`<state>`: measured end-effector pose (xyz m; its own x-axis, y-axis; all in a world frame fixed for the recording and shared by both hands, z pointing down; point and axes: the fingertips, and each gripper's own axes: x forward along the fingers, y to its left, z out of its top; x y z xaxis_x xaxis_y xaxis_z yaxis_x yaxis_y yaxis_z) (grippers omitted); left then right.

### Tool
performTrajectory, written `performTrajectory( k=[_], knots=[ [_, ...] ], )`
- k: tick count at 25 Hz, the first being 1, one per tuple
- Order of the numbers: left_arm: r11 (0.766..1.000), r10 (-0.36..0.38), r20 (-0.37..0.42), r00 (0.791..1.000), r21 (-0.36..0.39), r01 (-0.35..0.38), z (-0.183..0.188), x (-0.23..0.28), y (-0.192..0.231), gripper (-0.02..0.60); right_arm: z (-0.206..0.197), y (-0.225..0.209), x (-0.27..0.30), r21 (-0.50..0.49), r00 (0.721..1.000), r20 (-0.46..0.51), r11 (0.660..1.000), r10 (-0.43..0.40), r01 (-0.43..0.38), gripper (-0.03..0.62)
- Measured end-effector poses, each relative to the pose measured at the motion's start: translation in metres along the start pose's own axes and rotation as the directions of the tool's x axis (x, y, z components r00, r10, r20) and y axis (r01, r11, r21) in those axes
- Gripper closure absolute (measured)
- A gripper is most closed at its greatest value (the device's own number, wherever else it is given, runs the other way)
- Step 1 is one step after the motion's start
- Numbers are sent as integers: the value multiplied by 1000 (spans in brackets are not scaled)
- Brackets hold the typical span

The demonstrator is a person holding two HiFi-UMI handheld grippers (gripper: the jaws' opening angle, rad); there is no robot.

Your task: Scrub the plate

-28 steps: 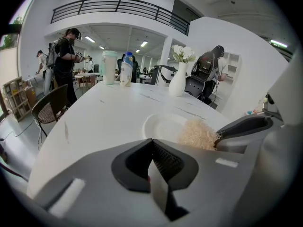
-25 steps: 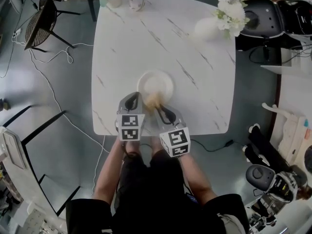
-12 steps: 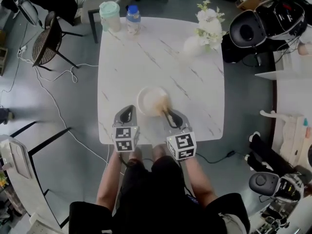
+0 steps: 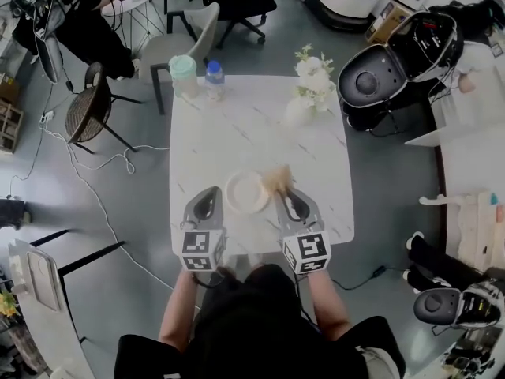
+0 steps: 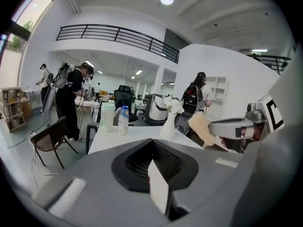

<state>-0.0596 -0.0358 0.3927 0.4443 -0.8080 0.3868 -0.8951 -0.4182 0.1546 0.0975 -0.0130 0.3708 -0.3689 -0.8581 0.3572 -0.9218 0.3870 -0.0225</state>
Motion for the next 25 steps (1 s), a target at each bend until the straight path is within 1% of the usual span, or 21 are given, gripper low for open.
performTrajectory(
  k=[5, 10, 15, 25],
  knots=[
    [999, -20, 72, 997, 38, 17, 42, -22, -11, 574, 37, 0, -23, -14, 997, 72, 1000, -28, 29, 525],
    [998, -29, 117, 993, 62, 22, 64, -39, -17, 574, 63, -2, -43, -25, 988, 145, 998, -50, 54, 525],
    [996, -35, 139, 990, 81, 24, 74, -55, -21, 574, 76, -3, -59, -30, 980, 184, 996, -72, 79, 525],
    [995, -39, 154, 987, 93, 25, 72, -80, -29, 574, 70, 8, -78, -20, 978, 193, 996, -76, 81, 525]
  ],
)
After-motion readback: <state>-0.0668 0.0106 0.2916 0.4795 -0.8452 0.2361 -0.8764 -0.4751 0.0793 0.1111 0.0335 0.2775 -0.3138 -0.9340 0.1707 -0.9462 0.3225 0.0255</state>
